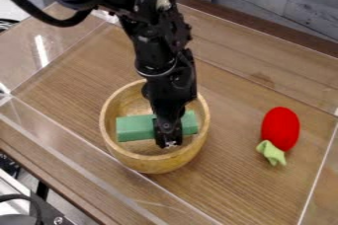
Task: Remove the green stick from the brown bowl and put it on the table
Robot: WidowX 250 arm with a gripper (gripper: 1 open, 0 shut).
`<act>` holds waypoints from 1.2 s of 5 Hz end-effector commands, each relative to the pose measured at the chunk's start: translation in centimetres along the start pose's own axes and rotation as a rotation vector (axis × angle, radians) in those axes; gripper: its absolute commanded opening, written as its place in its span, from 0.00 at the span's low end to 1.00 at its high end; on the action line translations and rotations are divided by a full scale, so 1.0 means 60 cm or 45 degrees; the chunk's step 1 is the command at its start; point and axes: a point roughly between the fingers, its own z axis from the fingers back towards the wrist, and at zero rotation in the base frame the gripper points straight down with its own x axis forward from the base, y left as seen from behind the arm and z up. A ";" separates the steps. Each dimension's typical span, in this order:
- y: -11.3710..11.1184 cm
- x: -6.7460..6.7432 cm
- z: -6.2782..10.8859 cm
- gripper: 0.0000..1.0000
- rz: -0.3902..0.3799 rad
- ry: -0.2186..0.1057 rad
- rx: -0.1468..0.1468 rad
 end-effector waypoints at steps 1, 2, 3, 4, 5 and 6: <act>0.013 0.017 0.013 0.00 -0.015 -0.035 0.045; 0.013 0.017 0.013 0.00 -0.012 -0.035 0.046; 0.013 0.018 0.014 0.00 -0.008 -0.036 0.048; 0.011 0.021 0.021 0.00 -0.004 -0.041 0.057; 0.006 0.029 0.036 0.00 0.003 -0.051 0.077; 0.003 0.032 0.049 0.00 0.014 -0.060 0.095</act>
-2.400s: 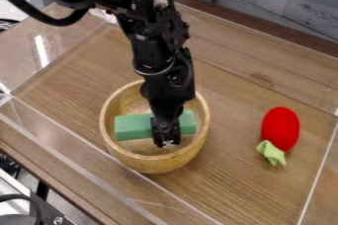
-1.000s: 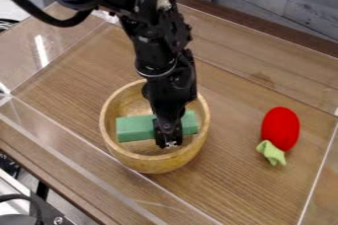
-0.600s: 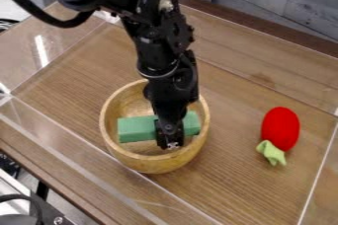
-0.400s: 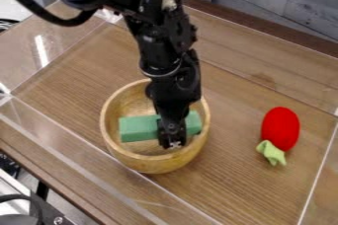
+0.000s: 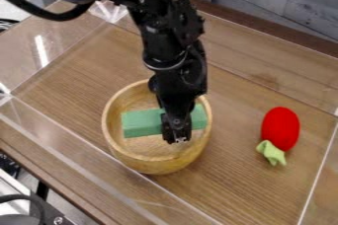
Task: Remove the green stick from the brown bowl and put it on the table
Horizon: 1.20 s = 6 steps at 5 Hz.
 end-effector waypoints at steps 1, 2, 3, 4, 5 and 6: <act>0.010 0.019 0.029 0.00 -0.004 -0.059 0.067; 0.002 0.025 0.037 0.00 0.003 -0.067 0.077; -0.008 0.033 0.046 0.00 0.007 -0.079 0.092; -0.023 0.043 0.047 0.00 0.002 -0.091 0.097; -0.045 0.060 0.046 0.00 0.001 -0.113 0.094; -0.061 0.070 0.042 0.00 0.000 -0.122 0.082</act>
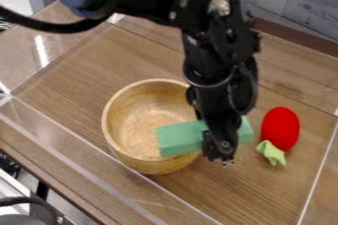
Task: Remove the green stick from the brown bowl and put it on the table
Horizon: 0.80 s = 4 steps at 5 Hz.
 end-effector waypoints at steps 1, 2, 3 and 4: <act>-0.013 0.019 0.001 0.00 -0.009 -0.036 0.005; -0.034 0.030 -0.018 0.00 -0.026 -0.026 -0.026; -0.053 0.046 -0.036 0.00 -0.034 -0.021 -0.062; -0.062 0.058 -0.051 0.00 -0.044 -0.015 -0.086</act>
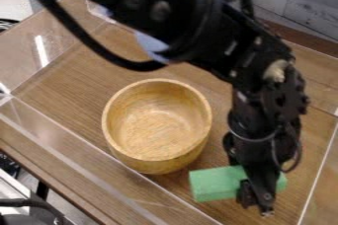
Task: Remove the green stick from the brown bowl and put it on the table
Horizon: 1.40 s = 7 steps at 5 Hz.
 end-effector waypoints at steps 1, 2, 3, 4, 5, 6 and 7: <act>0.004 0.024 0.005 0.00 -0.002 -0.056 -0.001; 0.004 0.026 -0.006 0.00 -0.001 -0.047 -0.026; 0.005 0.027 -0.013 0.00 0.007 -0.047 -0.047; 0.008 0.029 -0.018 0.00 0.013 -0.049 -0.060; 0.009 0.031 -0.020 0.00 0.018 -0.050 -0.070; 0.011 0.033 -0.026 0.00 0.019 -0.047 -0.086; 0.012 0.033 -0.032 0.00 0.023 -0.039 -0.102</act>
